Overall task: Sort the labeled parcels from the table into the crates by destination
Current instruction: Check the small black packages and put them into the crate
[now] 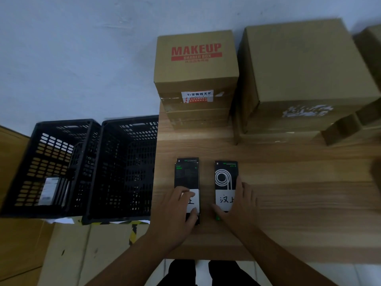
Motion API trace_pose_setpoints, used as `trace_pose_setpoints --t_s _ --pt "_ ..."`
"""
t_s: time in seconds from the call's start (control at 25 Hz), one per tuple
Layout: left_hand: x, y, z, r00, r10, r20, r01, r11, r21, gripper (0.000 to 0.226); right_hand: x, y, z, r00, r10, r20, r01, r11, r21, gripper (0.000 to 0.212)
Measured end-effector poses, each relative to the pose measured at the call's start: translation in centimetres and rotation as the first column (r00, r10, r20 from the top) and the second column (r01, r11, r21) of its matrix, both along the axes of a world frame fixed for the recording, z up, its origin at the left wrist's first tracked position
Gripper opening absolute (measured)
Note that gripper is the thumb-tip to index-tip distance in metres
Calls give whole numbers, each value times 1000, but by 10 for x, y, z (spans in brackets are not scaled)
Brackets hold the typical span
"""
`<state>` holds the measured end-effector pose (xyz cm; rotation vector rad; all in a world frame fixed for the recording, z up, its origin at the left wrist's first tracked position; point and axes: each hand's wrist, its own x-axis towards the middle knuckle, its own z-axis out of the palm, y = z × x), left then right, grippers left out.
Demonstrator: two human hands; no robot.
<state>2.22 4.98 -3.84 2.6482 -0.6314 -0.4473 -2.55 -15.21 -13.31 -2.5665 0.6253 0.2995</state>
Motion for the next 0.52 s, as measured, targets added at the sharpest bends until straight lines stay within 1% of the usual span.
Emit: trace_pose_setpoints --t_s 0.08,0.12,0.2,0.28,0.32,0.44,0.52 --pt "0 2 -3 1000 -7 -9 7 1000 5 43 1 1 3 998 -43 -49 47 995 84 125" --pt "0 2 -3 1000 -13 -12 13 1000 -2 43 -1 1 6 996 -88 -27 90 987 135 124" --pt "2 -2 -1 999 -36 -26 35 999 -37 43 -6 2 19 980 -157 120 122 959 256 117" --pt "4 -12 2 996 -65 -62 59 994 -91 42 -12 7 37 950 -178 258 78 932 355 109" --pt "4 -19 3 994 -61 -91 50 991 -127 41 -14 10 45 941 -173 291 53 925 377 108" --pt "0 -36 6 970 34 -241 -92 969 -231 33 -22 11 60 932 -206 299 59 898 436 105" --pt "-3 -45 7 922 99 -375 -208 943 -262 34 -28 7 66 925 -215 313 44 879 474 102"
